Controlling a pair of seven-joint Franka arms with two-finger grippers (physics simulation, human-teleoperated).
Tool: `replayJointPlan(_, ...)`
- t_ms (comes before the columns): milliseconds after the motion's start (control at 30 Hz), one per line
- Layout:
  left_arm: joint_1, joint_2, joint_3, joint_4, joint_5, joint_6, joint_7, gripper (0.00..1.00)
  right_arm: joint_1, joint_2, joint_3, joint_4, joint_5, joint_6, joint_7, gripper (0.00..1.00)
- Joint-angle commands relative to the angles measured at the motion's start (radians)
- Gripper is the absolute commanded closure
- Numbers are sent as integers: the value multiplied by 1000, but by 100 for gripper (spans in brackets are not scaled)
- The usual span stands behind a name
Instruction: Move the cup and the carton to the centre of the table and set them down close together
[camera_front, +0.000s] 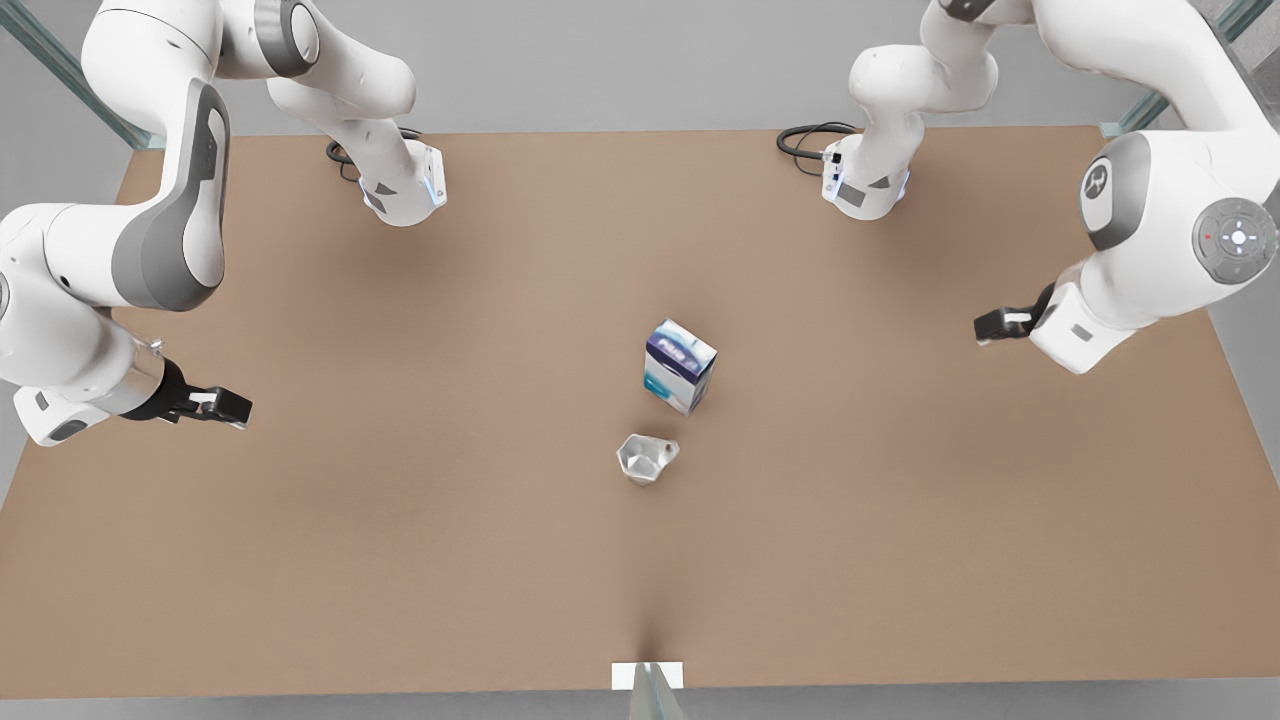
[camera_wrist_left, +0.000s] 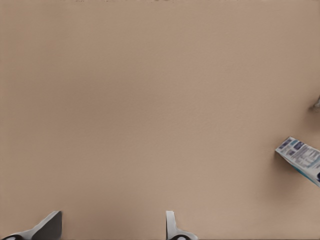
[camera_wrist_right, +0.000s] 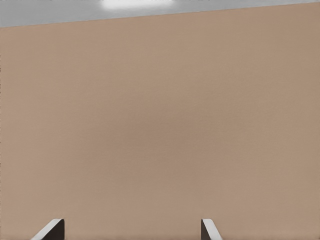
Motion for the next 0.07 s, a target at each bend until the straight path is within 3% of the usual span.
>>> replayJointPlan(0,8,0,1,0,63,1,2,0,0,0,0,0,0,0,0,0)
replayJointPlan(33,8,3,1,0,65,0,5,0,0,0,0,0,0,0,0,0)
